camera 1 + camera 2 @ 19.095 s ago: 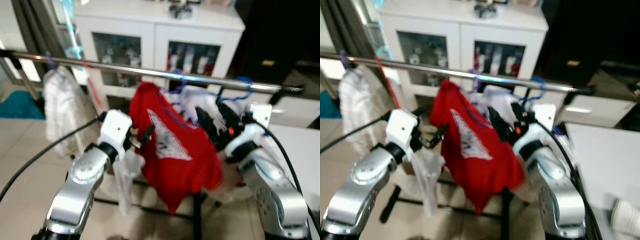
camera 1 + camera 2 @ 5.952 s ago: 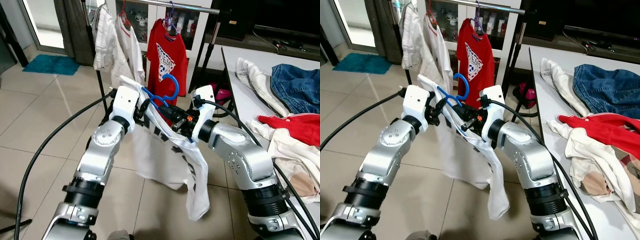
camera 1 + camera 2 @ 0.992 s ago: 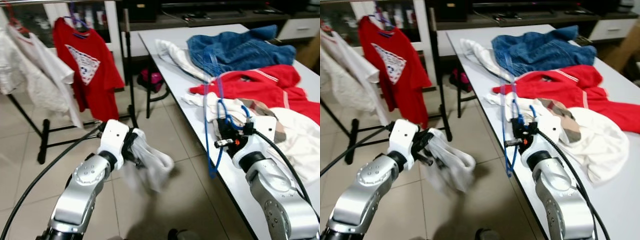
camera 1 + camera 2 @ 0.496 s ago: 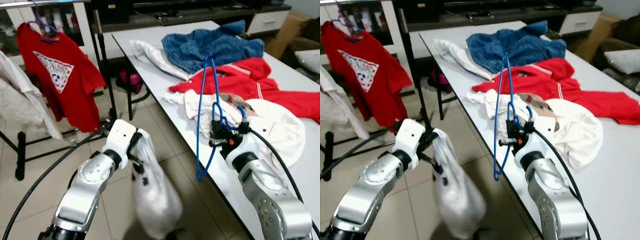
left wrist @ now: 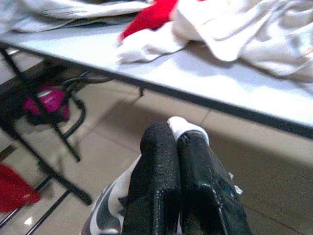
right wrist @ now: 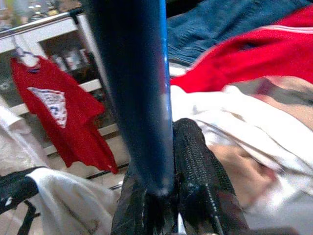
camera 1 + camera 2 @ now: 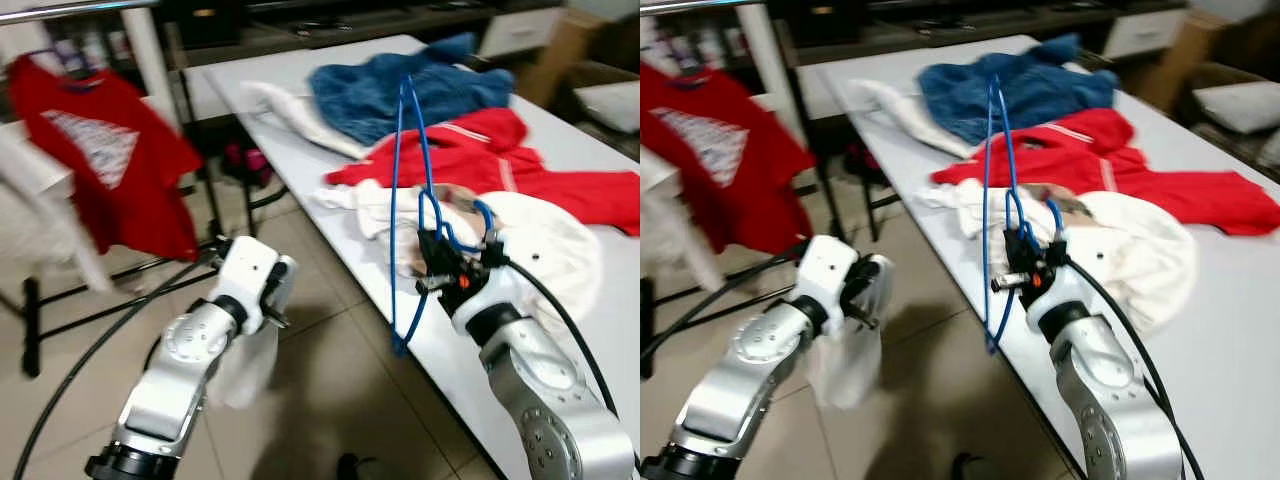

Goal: Hang hanger

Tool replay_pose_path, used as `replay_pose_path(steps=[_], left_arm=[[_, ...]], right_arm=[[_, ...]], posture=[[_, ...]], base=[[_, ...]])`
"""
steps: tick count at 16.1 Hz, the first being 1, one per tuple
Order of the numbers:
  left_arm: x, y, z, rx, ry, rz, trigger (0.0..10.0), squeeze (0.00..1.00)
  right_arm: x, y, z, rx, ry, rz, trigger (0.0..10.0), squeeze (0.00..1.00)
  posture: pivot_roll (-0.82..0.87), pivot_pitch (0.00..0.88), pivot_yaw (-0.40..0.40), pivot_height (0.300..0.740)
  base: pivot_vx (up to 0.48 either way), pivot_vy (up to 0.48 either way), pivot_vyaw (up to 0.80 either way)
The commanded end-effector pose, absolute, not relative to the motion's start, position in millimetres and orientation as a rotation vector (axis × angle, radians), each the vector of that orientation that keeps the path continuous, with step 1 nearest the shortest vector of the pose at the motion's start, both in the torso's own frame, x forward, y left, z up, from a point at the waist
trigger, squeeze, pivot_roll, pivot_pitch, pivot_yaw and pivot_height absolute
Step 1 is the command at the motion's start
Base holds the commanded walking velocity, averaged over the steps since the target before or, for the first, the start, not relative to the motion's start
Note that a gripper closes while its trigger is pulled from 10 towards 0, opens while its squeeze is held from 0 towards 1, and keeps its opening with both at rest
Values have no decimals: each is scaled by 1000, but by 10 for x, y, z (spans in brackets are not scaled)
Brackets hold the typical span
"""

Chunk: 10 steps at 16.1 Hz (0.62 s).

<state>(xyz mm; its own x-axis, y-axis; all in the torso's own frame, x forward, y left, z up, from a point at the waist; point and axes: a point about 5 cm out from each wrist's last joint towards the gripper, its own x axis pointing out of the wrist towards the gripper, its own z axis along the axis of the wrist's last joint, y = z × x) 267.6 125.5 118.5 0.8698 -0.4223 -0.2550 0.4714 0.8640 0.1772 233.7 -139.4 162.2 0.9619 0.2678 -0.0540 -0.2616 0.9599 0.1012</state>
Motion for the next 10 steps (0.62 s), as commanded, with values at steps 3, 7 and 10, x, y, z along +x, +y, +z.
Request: replay_pose_path(steps=[3, 7, 10], left_arm=[[2632, 1293, 1260, 247, 169, -479, 10000, 0], [2655, 1288, 1292, 234, 137, -475, 10000, 0], [2711, 1268, 1326, 236, 115, -477, 10000, 0]], right_arm=[[2360, -1521, 1602, 90, 77, 157, 10000, 0], [2345, -1567, 1560, 103, 92, 115, 10000, 0], [2343, -1562, 1550, 104, 92, 93, 10000, 0]], posture=[[-29, 0, -9, 740], [-38, 0, -3, 740], [-30, 0, 26, 740]], base=[[0, 0, -800], [0, 0, -800], [0, 0, -800]])
